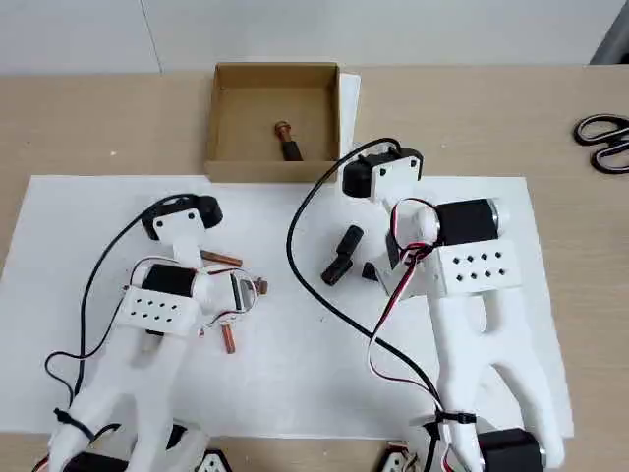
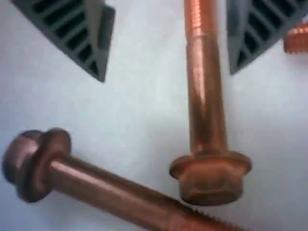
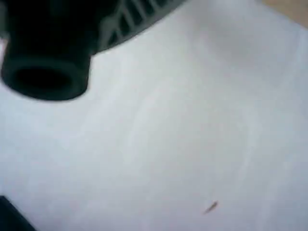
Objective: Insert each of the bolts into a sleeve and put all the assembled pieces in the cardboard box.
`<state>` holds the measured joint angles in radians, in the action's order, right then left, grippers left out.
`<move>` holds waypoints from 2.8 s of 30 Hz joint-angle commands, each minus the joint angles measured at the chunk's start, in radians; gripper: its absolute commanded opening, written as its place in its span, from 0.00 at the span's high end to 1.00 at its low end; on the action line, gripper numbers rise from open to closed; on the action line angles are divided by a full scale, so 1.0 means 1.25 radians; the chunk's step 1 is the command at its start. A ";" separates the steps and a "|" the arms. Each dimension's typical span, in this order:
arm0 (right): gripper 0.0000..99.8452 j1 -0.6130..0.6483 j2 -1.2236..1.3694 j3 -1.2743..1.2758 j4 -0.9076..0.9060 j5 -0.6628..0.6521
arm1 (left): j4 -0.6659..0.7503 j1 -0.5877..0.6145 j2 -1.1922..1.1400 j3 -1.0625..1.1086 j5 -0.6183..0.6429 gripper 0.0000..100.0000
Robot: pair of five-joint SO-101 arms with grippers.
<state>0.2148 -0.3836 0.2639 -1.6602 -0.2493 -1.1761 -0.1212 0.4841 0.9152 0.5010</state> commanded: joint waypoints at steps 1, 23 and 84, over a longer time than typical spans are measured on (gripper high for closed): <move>1.00 -0.004 -0.026 -0.002 0.013 0.009 | 0.045 0.001 0.002 0.010 -0.004 0.84; 1.00 -0.004 -0.025 -0.001 0.024 0.009 | 0.128 0.074 -0.103 0.040 -0.037 0.86; 1.00 0.161 -0.481 0.141 -0.057 0.033 | -0.460 0.007 0.187 -0.549 -0.012 0.99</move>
<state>0.4127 -0.9099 0.4143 -1.7169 -0.2217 -1.7346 -0.1028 0.6237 0.2064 0.4687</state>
